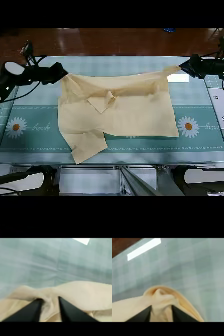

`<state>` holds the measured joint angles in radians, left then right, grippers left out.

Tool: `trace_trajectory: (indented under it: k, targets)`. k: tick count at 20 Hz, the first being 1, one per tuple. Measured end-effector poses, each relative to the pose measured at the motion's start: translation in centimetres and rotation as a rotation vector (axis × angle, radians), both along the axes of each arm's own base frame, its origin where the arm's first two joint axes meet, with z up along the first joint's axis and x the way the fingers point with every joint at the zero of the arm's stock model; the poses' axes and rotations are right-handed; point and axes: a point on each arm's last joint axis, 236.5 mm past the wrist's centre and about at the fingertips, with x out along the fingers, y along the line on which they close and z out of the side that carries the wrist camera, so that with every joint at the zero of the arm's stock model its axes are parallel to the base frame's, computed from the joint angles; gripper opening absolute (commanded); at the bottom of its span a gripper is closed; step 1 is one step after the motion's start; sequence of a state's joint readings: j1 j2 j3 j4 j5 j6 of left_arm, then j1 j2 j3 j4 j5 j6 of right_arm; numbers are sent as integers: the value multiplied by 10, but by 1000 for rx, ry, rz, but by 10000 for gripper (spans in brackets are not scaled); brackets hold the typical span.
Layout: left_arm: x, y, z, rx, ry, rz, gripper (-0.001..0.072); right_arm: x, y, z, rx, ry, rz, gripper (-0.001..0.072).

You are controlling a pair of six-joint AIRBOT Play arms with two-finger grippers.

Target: Fold the shirts.

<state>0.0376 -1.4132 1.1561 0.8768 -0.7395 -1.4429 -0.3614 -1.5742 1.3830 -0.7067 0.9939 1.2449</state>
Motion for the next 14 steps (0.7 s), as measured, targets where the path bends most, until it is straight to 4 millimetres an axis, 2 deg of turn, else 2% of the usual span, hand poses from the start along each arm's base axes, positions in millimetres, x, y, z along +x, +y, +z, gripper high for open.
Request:
trace_trajectory:
  k: [2,3,4,6,8,10,11,12,14]
  targets:
    - [7,-5,1,-5,26,-48,509,7,-6,-3,13,2,-6,408]
    - [7,0,3,5,42,-64,509,7,-13,-3,13,7,-9,407]
    - [2,10,3,12,75,-71,510,3,-22,-1,16,15,-11,406]
    - [-19,40,2,32,165,-66,510,-16,-45,0,-4,60,-2,406]
    - [-56,76,-4,73,270,-50,509,-50,-77,-9,-75,148,-12,406]
    - [-105,107,-18,83,384,3,508,-92,-102,-26,-109,259,-75,406]
    - [-134,120,-30,66,452,47,508,-113,-109,-36,-118,307,-110,406]
    - [-160,126,-42,30,511,86,508,-130,-107,-45,-116,336,-127,406]
    - [-202,119,-62,-80,587,120,508,-162,-95,-62,-107,371,-152,406]
